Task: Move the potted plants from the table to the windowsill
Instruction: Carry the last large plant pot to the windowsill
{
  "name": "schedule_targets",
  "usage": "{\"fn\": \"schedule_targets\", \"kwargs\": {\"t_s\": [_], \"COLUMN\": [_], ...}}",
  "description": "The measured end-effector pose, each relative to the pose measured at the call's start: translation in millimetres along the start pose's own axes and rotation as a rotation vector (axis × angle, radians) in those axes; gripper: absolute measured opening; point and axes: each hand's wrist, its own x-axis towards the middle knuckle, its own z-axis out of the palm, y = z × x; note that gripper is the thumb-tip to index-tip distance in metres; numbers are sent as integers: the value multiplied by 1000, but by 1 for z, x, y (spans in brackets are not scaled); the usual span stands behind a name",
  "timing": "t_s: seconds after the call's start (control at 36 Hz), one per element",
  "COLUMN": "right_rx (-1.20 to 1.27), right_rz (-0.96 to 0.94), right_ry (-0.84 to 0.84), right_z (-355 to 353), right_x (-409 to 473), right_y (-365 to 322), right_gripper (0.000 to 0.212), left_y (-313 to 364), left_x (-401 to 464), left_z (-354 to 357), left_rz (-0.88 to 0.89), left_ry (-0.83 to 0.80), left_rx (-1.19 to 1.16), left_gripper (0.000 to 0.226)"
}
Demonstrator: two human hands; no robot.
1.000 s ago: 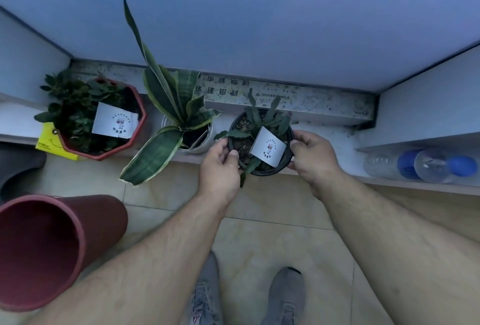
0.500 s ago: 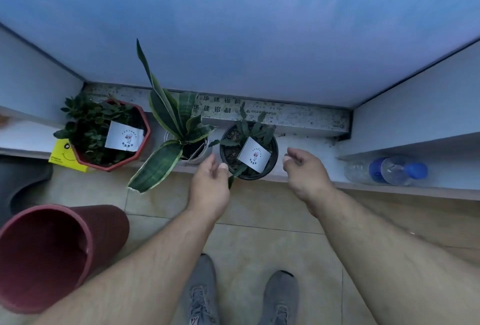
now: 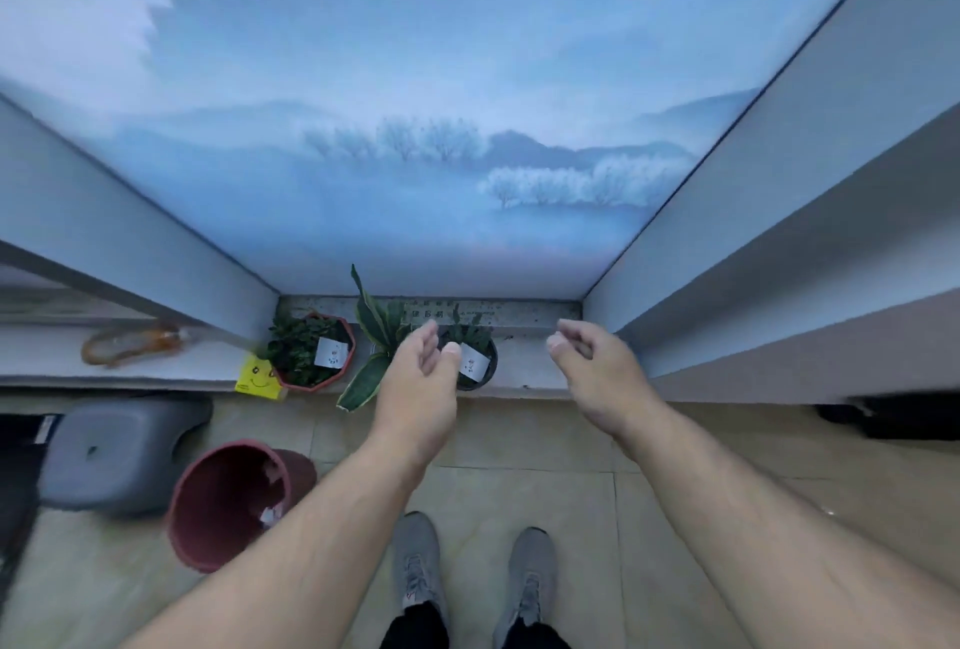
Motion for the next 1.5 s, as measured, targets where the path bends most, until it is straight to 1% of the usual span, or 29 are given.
{"fn": "schedule_targets", "kwargs": {"t_s": [0.14, 0.25, 0.39, 0.5, 0.53, 0.64, 0.67, 0.72, 0.75, 0.81, 0.89, 0.94, 1.03, 1.11, 1.28, 1.36, 1.5], "right_rx": [80, 190, 244, 347, 365, 514, 543, 629, 642, 693, 727, 757, 791, 838, 913, 978, 1026], "right_rz": [-100, -174, -291, -371, -378, -376, -374, -339, -343, -302, -254, -212, -162, -116, -46, -31, 49], "right_ry": [70, 143, 318, 493, 516, 661, 697, 790, 798, 902, 978, 1075, 1240, 1366, 1629, 1715, 1876], "right_z": [-73, -104, -132, -143, -145, -136, -133, -123, -123, -113, -101, -91, -77, -64, -20, 4, 64], "right_x": [-127, -203, -270, -305, -312, -353, -361, -385, -387, -413, -446, -484, -540, -587, -701, -751, -853], "right_y": [-85, -124, -138, -135, -135, -118, -112, -94, -95, -73, -54, -27, 11, 41, 106, 136, 207], "right_gripper": [52, 55, 55, 68, 67, 55, 54, 53, 52, 51, 50, 49, 46, 36, 45, 45, 47], "left_y": [111, 162, 208, 233, 238, 240, 238, 226, 226, 211, 193, 171, 140, 113, 49, 16, -67], "left_x": [-115, -176, -221, -242, -246, -272, -276, -289, -289, -305, -324, -350, -395, -440, -548, -600, -706], "left_z": [-17, -23, -22, -19, -18, -15, -13, -4, -5, 7, 20, 35, 54, 65, 82, 82, 69], "left_rz": [144, 276, 487, 588, 604, 687, 695, 696, 705, 697, 687, 707, 770, 812, 869, 886, 878], "left_ry": [-66, -148, -270, -363, -375, -508, -538, -652, -659, -747, -834, -936, -1087, -1207, -1448, -1547, -1697], "left_rx": [21, 80, 201, 243, 232, 260, 261, 258, 237, 256, 253, 303, 406, 448, 522, 547, 599], "left_gripper": [52, 52, 53, 52, 51, 50, 49, 47, 46, 47, 47, 46, 48, 49, 50, 50, 49]}}
